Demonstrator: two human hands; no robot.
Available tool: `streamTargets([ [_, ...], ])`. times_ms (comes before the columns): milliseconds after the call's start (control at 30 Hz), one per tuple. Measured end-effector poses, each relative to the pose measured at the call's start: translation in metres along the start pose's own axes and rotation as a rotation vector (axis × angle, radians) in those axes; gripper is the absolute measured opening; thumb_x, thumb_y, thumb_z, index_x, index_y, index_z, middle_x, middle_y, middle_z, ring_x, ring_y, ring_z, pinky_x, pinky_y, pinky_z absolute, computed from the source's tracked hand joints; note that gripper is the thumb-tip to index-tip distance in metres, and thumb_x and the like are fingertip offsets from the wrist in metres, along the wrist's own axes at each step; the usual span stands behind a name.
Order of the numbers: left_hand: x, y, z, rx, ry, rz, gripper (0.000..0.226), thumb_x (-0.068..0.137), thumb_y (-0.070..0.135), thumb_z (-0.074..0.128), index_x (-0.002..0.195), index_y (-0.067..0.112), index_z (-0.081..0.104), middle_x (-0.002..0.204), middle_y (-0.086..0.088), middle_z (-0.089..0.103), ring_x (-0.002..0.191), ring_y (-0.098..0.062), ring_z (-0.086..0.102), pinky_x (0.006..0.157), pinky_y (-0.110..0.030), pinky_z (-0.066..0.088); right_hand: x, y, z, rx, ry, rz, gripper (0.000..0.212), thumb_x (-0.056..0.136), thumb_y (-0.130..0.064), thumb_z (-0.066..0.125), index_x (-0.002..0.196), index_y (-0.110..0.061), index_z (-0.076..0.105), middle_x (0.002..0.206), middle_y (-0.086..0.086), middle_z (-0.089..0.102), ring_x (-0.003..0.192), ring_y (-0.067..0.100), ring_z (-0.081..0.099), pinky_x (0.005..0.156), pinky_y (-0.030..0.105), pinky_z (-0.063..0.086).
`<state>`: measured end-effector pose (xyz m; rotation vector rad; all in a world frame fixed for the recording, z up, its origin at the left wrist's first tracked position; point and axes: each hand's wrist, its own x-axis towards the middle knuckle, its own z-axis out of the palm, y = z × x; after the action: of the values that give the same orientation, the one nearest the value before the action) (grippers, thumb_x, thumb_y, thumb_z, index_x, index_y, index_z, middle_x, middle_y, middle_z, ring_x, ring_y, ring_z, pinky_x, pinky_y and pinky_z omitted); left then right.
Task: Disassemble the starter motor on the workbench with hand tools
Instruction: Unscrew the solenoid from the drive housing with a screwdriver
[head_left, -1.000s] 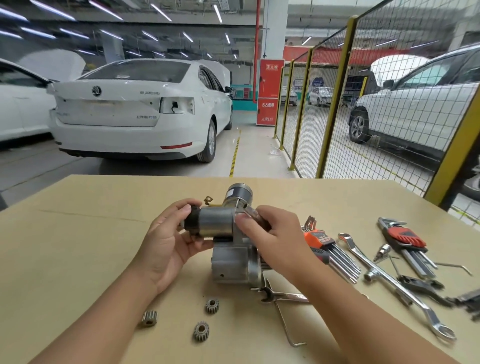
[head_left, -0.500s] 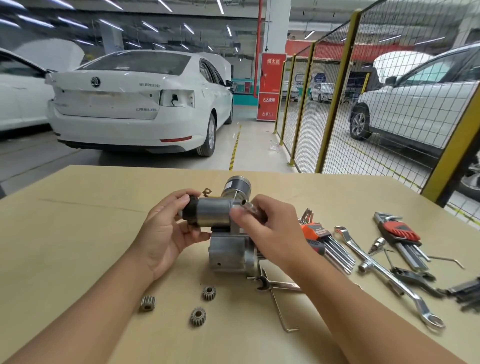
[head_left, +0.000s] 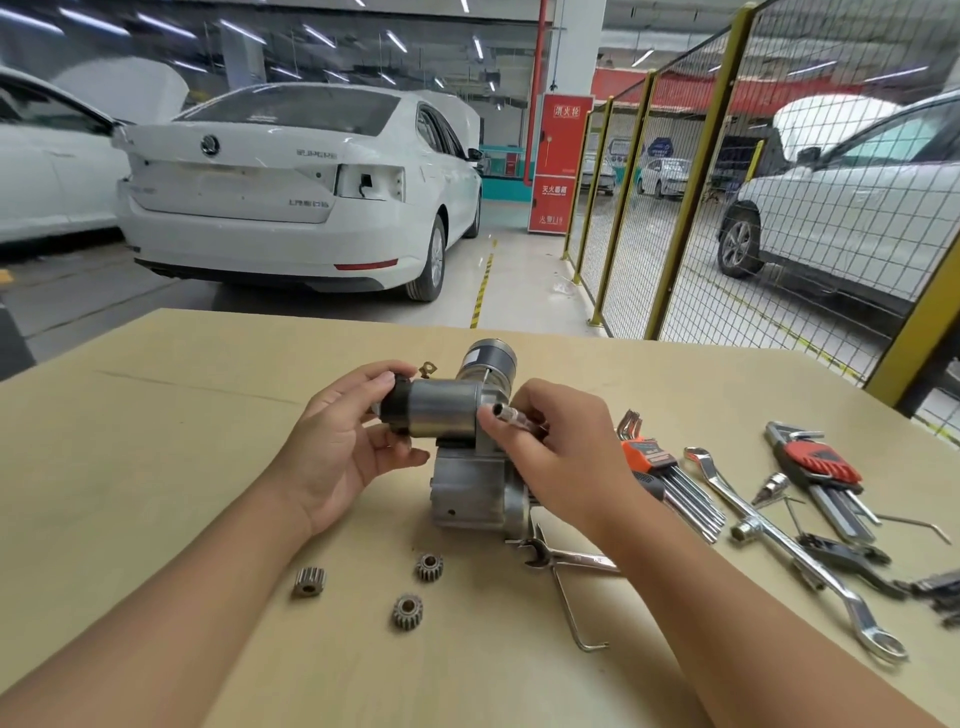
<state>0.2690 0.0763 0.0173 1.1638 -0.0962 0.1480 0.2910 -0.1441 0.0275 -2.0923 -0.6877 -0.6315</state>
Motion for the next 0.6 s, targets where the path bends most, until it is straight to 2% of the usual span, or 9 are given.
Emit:
streamTargets([
  [67, -0.001, 0.001, 0.001, 0.003, 0.006, 0.003, 0.023, 0.091, 0.022, 0.063, 0.109, 0.014, 0.076, 0.095, -0.012, 0.061, 0.052, -0.025, 0.053, 0.062, -0.041, 0.061, 0.000, 0.001, -0.002, 0.000, -0.012, -0.038, 0.029, 0.089, -0.036, 0.068, 0.068, -0.026, 0.050, 0.059, -0.011, 0.047, 0.060, 0.012, 0.045, 0.057, 0.035, 0.042],
  [200, -0.002, 0.002, 0.000, 0.037, 0.019, 0.010, 0.022, 0.091, 0.023, 0.064, 0.106, 0.016, 0.078, 0.096, -0.012, 0.056, 0.051, -0.023, 0.053, 0.062, -0.041, 0.061, -0.002, 0.005, -0.007, 0.209, 0.028, 0.048, 0.030, 0.088, -0.034, 0.064, 0.071, -0.013, 0.051, 0.060, -0.010, 0.041, 0.060, 0.007, 0.038, 0.055, 0.020, 0.031],
  [267, -0.003, 0.003, -0.001, 0.065, 0.027, 0.008, 0.021, 0.100, 0.019, 0.058, 0.105, 0.017, 0.079, 0.096, -0.010, 0.055, 0.054, -0.023, 0.054, 0.062, -0.040, 0.061, -0.002, 0.006, -0.011, 0.292, 0.025, 0.077, 0.030, 0.089, -0.033, 0.064, 0.075, -0.009, 0.053, 0.063, -0.002, 0.042, 0.062, 0.006, 0.038, 0.056, 0.018, 0.031],
  [333, -0.004, 0.003, 0.001, 0.154, 0.083, 0.042, 0.021, 0.102, 0.021, 0.058, 0.103, 0.020, 0.079, 0.096, -0.007, 0.063, 0.063, -0.022, 0.059, 0.062, -0.037, 0.061, -0.004, 0.006, -0.012, 0.347, 0.012, 0.075, 0.018, 0.089, -0.029, 0.065, 0.080, -0.015, 0.058, 0.068, 0.006, 0.047, 0.062, 0.007, 0.040, 0.057, 0.019, 0.033],
  [400, -0.007, 0.004, 0.004, 0.409, 0.206, 0.216, 0.020, 0.094, 0.031, 0.063, 0.103, 0.021, 0.078, 0.097, 0.003, 0.071, 0.079, -0.015, 0.064, 0.070, -0.029, 0.056, -0.005, 0.004, -0.011, 0.373, 0.013, 0.052, 0.007, 0.089, -0.026, 0.066, 0.086, -0.021, 0.063, 0.069, -0.002, 0.052, 0.060, 0.007, 0.043, 0.056, 0.021, 0.036],
  [467, -0.012, 0.007, 0.005, 0.737, 0.277, 0.498, 0.026, 0.088, 0.035, 0.065, 0.106, 0.021, 0.077, 0.098, 0.009, 0.071, 0.094, -0.013, 0.064, 0.081, -0.027, 0.051, -0.006, 0.001, -0.010, 0.310, 0.037, -0.042, 0.009, 0.089, -0.023, 0.067, 0.087, -0.015, 0.066, 0.069, -0.008, 0.056, 0.058, 0.004, 0.044, 0.057, 0.020, 0.036],
  [533, -0.021, 0.013, 0.011, 0.973, 0.228, 0.775, 0.022, 0.090, 0.033, 0.067, 0.102, 0.018, 0.079, 0.098, 0.008, 0.071, 0.097, -0.020, 0.061, 0.087, -0.032, 0.046, -0.005, -0.003, -0.010, 0.188, 0.072, -0.181, 0.011, 0.090, -0.018, 0.070, 0.085, -0.009, 0.068, 0.070, -0.007, 0.058, 0.059, 0.000, 0.047, 0.060, 0.016, 0.035],
  [600, -0.029, 0.016, 0.020, 1.054, 0.141, 0.946, 0.019, 0.092, 0.030, 0.068, 0.091, 0.016, 0.080, 0.090, 0.006, 0.073, 0.087, -0.024, 0.059, 0.084, -0.036, 0.043, -0.005, -0.009, -0.009, 0.082, 0.094, -0.303, 0.006, 0.088, -0.011, 0.072, 0.086, -0.006, 0.069, 0.074, -0.010, 0.056, 0.065, -0.007, 0.048, 0.065, 0.008, 0.033],
])
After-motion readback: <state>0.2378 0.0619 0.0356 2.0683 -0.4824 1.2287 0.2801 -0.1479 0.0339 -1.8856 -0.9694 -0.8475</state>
